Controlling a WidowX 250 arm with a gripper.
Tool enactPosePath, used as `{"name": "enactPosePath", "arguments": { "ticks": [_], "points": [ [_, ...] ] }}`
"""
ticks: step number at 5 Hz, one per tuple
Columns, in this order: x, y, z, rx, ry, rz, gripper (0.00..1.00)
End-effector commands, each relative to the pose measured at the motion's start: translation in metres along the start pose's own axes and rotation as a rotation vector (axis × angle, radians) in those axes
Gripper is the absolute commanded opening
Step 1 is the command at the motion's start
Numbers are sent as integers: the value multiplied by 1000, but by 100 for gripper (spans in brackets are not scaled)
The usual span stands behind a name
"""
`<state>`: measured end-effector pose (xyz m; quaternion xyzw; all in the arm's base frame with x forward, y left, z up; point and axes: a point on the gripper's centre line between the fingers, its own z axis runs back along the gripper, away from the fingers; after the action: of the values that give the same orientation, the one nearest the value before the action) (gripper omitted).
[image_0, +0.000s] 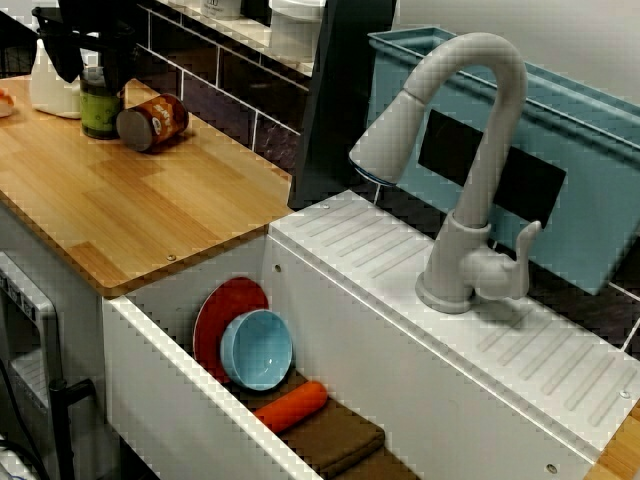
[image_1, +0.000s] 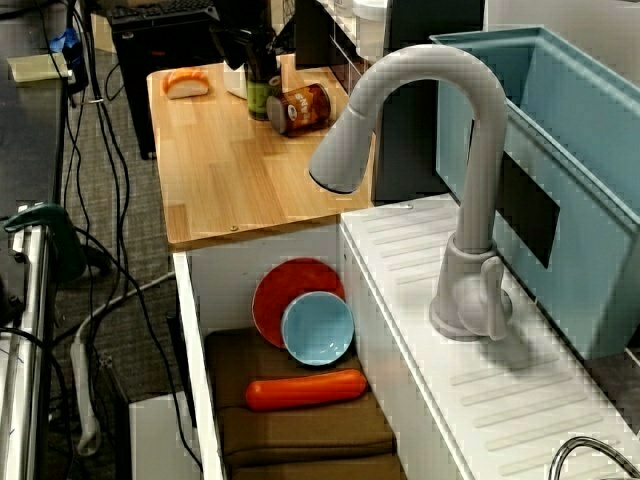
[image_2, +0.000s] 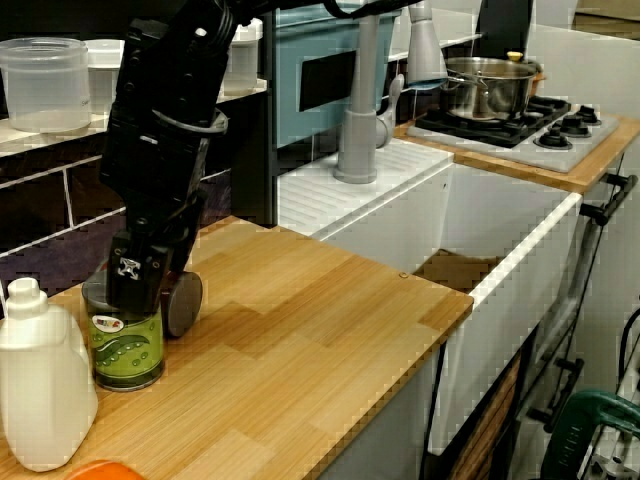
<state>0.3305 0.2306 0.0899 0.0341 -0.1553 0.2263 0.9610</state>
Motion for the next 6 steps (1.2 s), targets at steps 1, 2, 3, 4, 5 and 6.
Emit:
{"name": "enactPosePath", "arguments": {
  "ticks": [1, 2, 3, 4, 5, 6],
  "points": [
    [11, 17, 28, 20, -47, -7, 100],
    [11, 19, 28, 19, -47, -1, 100],
    [12, 19, 24, 26, -47, 3, 100],
    [15, 20, 21, 33, -47, 12, 100],
    [16, 20, 17, 35, -46, 24, 100],
    [18, 21, 13, 41, -42, 29, 100]
  ]
}}
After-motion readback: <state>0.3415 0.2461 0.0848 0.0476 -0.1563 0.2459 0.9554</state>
